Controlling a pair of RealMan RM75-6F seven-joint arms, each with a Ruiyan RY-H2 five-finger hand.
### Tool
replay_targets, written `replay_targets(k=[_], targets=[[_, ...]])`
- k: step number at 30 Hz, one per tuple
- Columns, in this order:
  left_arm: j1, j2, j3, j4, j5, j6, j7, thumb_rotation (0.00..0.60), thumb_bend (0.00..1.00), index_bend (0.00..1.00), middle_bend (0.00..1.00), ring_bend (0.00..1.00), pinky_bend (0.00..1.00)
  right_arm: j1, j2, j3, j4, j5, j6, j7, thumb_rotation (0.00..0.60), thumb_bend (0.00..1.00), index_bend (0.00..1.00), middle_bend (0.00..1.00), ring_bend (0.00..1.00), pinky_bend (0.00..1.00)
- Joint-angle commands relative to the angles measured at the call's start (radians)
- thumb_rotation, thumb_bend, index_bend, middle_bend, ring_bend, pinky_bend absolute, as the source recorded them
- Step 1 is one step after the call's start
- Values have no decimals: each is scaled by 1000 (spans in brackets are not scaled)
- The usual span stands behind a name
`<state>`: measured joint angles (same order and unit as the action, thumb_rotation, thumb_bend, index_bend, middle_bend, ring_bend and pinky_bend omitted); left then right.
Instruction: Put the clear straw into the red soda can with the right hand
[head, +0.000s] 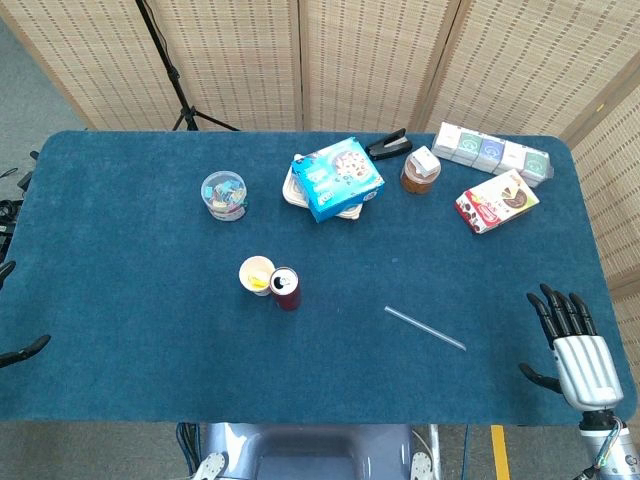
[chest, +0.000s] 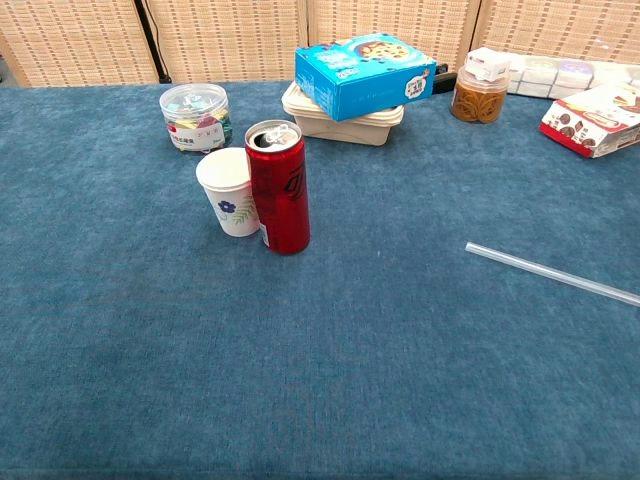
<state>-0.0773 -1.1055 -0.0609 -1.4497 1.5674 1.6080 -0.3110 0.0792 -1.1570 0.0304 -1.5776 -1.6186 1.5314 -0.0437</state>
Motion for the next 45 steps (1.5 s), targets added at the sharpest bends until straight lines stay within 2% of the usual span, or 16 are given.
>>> replay_targets(k=[1,11,20,25,30,38,41,45], targets=[[0,1,1,-1,1,-1,-2,600,0,0,0,0,0,0,-1,-1,2,-1,-1,-1,600,0,0,0,0,0],[0,6,-1,-5,-2,-1,-12,600,0,0,0,0,0,25,-14,-14,0,-10,-53,6,600,0,0,0,0,0],[-2,12,-4,-11,-14,-12,-16,600,0,0,0,0,0,161,-57,-1,-44,-18,-255,5,600,0,42,0,0,0],[2,17,-7,-9,-23,-14,-39,600,0,0,0,0,0,254,-105,54,-85,69,-391,8,600,0,160,0,0,0],[-4,20,-7,-4,-29,-31,-48,600,0,0,0,0,0,322,-167,95,-111,173,-495,-23,600,0,232,0,0,0],[-7,25,-9,3,-36,-42,-56,600,0,0,0,0,0,412,-270,150,-89,364,-603,-133,600,7,268,0,0,0],[-7,28,-10,7,-47,-52,-66,600,0,0,0,0,0,438,-300,167,-81,453,-632,-165,600,70,280,0,0,0],[-10,32,-11,9,-50,-61,-78,600,0,0,0,0,0,472,-342,189,-58,560,-652,-195,600,221,315,0,0,0]])
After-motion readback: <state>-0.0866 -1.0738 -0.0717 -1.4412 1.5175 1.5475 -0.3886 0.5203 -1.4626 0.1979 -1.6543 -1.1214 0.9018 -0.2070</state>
